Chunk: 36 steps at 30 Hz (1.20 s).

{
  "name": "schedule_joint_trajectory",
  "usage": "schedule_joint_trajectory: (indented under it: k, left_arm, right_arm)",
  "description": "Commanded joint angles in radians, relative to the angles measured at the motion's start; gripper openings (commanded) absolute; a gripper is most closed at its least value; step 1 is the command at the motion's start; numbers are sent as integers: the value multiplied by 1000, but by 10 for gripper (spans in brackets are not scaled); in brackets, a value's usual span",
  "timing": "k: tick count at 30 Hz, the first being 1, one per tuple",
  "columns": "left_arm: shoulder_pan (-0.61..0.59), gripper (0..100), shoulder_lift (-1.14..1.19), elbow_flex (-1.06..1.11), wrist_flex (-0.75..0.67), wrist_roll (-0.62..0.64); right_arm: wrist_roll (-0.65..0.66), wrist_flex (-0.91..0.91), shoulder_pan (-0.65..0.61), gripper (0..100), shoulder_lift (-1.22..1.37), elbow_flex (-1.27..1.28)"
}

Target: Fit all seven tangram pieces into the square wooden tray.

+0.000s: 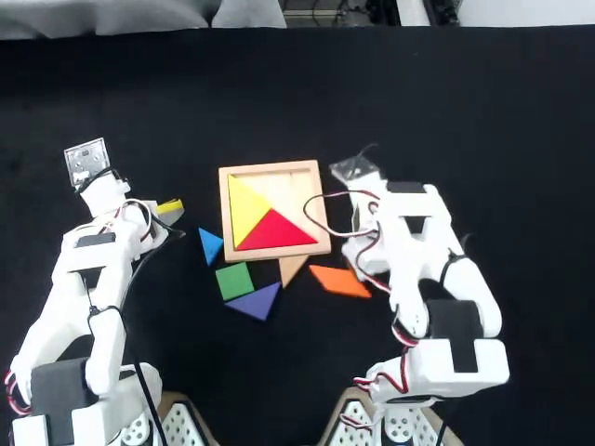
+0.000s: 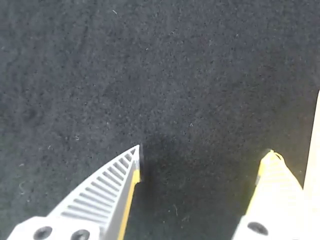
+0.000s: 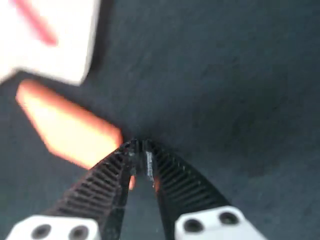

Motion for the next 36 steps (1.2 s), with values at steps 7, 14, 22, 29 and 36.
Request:
schedule_joint_trajectory:
  k: [7,14,22,29,36]
  left_arm:
    - [12,359,-5,-59,9,-12]
    - [12,359,-5,-61,9,-12]
    - [12,359,-5,-59,9,-12]
    - [12,359,-5,-61,9,-12]
    - [12,359,-5,-61,9,-12]
  right_arm:
    - [344,118,-29,25,-254,31]
    - [385,6,-255,183,-570,325]
    - [516,-17,-377,366,-777,479]
    - [540,-61,-310,188,-727,473]
    - [551,-101,-310,240,-638,437]
